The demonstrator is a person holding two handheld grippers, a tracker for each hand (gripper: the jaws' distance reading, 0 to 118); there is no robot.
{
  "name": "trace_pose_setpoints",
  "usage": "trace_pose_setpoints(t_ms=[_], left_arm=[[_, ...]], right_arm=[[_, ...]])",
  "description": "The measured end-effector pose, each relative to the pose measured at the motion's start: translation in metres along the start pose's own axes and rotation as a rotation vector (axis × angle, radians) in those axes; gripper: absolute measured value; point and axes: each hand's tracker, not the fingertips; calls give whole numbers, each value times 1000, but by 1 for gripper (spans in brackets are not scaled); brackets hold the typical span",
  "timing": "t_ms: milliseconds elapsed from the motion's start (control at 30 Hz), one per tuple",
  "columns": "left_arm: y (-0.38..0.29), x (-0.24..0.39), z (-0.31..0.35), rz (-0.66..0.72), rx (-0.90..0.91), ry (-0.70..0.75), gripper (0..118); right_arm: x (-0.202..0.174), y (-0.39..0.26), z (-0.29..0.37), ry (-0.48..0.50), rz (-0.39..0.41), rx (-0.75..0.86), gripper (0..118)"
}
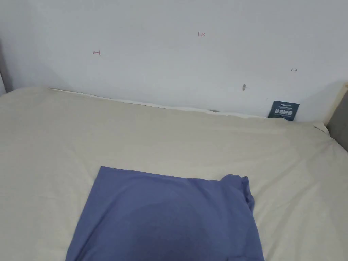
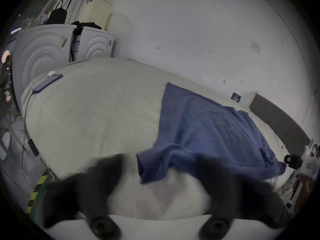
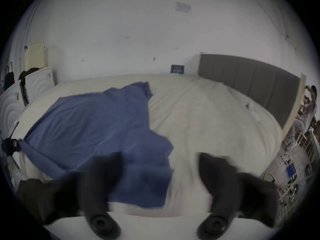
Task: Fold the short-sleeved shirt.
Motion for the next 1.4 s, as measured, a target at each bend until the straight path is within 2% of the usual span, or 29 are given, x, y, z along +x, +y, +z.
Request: trace_pose_setpoints(t_ms=[33,67,100,200,300,367,433,467,500,533,567,600,633,700,833,967,1033,1067,1100,1133,1167,1200,1233,1267,1333,1400], left_arm=[[1,1,7,4,17,5,118],[0,5,21,30,88,16,118],[7,9,26,-39,70,23,118],[19,26,66,-140,171,21,118],[26,39,118,-198,288,11,118],[32,50,138,-210,316,27,116],[34,54,157,-227,355,6,115],[37,55,162,-221,364,1,114],[39,54,168,-225,380,-5,105],[43,55,174,-214,396,-48,64],[47,57,173,-214,387,-28,15],[49,60,173,-200,380,-33,1],[54,58,172,-201,392,-83,1],[56,59,168,-238,393,-39,1],[55,60,161,-272,369,-7,1],[54,51,145,-263,318,10,1],[54,40,126,-244,237,-33,1],[50,36,113,-247,218,-9,1],[48,32,102,-253,172,-18,6],[47,23,83,-251,110,-22,41],[44,19,69,-256,65,-2,85],[41,15,56,-235,27,24,118],[38,10,42,-204,-42,50,117],[31,5,32,-147,41,28,117],[24,-3,12,-111,-38,48,117],[23,-7,9,-121,-39,52,117]], right_arm=[[2,4,15,23,-35,59,118],[2,10,31,30,-75,119,118],[4,15,44,37,-98,160,118],[1,35,87,50,-103,299,118],[-6,50,123,82,-65,413,118],[-13,55,137,94,-11,455,118],[-22,61,148,69,32,467,118],[-26,65,152,90,52,461,118],[-28,68,154,113,63,469,117],[-32,69,159,127,68,495,102],[-36,71,162,111,71,512,72],[-40,72,164,83,79,529,24],[-41,72,165,53,82,537,0],[-42,78,165,139,43,534,0],[-45,81,164,117,67,535,0],[-40,80,163,126,48,513,0],[-35,79,161,124,43,500,0],[-33,78,159,121,41,494,0],[-32,78,158,115,39,489,0],[-31,78,155,109,35,481,0],[-28,77,154,105,29,472,0],[-25,77,153,106,25,466,0],[-24,77,152,105,21,459,0],[-21,76,151,98,18,452,0],[-17,73,152,83,17,447,0],[-13,72,151,73,19,438,0]])
